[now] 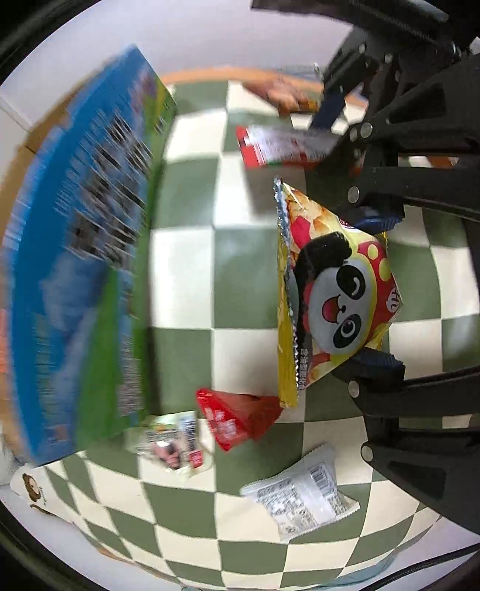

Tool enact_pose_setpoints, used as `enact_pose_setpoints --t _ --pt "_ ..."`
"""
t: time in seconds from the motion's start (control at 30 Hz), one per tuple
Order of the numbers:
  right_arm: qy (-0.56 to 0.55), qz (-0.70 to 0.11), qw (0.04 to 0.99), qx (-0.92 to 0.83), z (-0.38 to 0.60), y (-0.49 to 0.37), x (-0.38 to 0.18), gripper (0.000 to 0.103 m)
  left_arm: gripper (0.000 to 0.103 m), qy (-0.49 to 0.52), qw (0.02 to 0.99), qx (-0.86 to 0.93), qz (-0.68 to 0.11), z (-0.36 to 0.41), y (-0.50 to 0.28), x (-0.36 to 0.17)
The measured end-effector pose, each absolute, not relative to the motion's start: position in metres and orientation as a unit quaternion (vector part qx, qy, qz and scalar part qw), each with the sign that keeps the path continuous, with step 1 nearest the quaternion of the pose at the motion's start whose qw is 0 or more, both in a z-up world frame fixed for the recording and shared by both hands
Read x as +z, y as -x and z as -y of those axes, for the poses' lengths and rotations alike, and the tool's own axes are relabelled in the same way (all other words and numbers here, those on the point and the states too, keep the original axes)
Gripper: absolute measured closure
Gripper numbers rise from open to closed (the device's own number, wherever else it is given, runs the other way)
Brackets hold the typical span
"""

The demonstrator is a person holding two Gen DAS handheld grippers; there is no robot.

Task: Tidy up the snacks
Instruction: 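Lower both packets into the box and open both tools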

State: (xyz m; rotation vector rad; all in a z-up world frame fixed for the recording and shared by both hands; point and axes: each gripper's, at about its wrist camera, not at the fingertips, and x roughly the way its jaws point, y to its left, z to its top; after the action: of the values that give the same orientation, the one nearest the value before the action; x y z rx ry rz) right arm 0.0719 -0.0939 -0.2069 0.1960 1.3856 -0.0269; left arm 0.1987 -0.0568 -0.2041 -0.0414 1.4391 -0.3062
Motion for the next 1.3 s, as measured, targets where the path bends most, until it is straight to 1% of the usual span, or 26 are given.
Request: enact_pose_setpoints --t 0.27,0.3,0.43,0.5,0.6,0.73,0.9,1.0,1.07,1.1,1.13,1.17,1.2,1.23,1.27,1.3 --pt "-0.150 -0.579 0.801 0.023 0.132 -0.090 -0.119 0.052 0.056 0.055 0.774 -0.177 -0.606 0.051 -0.233 -0.122" --pt "-0.154 -0.567 0.809 0.026 0.134 -0.095 -0.104 0.052 0.056 0.058 0.776 -0.179 -0.603 0.038 -0.234 -0.119" --pt "-0.165 -0.525 0.834 0.035 0.147 -0.112 -0.055 0.052 0.056 0.063 0.784 -0.177 -0.592 0.033 -0.268 -0.094" --pt "-0.171 -0.510 0.842 0.033 0.137 -0.134 -0.048 0.052 0.056 0.060 0.785 -0.175 -0.591 0.033 -0.287 -0.087" --pt "-0.168 -0.490 0.855 0.015 0.150 -0.169 -0.034 0.052 0.056 0.042 0.792 -0.160 -0.588 0.033 -0.318 -0.086" --pt "-0.158 -0.491 0.857 -0.015 0.175 -0.222 -0.035 0.052 0.056 0.027 0.783 -0.143 -0.605 0.030 -0.360 -0.103" --pt "-0.134 -0.534 0.834 -0.045 0.196 -0.287 -0.065 0.052 0.056 0.014 0.753 -0.114 -0.648 0.023 -0.404 -0.149" --pt "-0.122 -0.562 0.816 -0.061 0.204 -0.315 -0.089 0.051 0.056 0.003 0.737 -0.105 -0.668 0.022 -0.416 -0.170" --pt "-0.118 -0.579 0.804 -0.069 0.208 -0.327 -0.102 0.046 0.055 0.008 0.727 -0.099 -0.679 0.020 -0.421 -0.183" --pt "-0.116 -0.586 0.799 -0.072 0.209 -0.328 -0.106 0.034 0.055 0.009 0.726 -0.097 -0.681 0.020 -0.422 -0.186" --pt "-0.118 -0.589 0.796 -0.071 0.210 -0.331 -0.110 0.028 0.051 0.010 0.725 -0.094 -0.682 0.019 -0.424 -0.189" --pt "-0.119 -0.591 0.795 -0.068 0.210 -0.336 -0.117 0.026 0.042 0.011 0.726 -0.094 -0.681 0.018 -0.425 -0.191" --pt "-0.118 -0.594 0.793 -0.067 0.209 -0.338 -0.119 0.020 0.036 0.012 0.728 -0.096 -0.679 0.018 -0.425 -0.191" --pt "-0.116 -0.597 0.791 -0.064 0.206 -0.337 -0.121 0.014 0.019 0.011 0.731 -0.096 -0.675 0.019 -0.425 -0.191" --pt "-0.111 -0.599 0.791 -0.061 0.203 -0.338 -0.124 0.012 0.012 0.010 0.734 -0.096 -0.673 0.019 -0.425 -0.191" --pt "-0.104 -0.600 0.791 -0.061 0.199 -0.336 -0.123 0.009 0.012 0.010 0.733 -0.099 -0.672 0.020 -0.425 -0.192"
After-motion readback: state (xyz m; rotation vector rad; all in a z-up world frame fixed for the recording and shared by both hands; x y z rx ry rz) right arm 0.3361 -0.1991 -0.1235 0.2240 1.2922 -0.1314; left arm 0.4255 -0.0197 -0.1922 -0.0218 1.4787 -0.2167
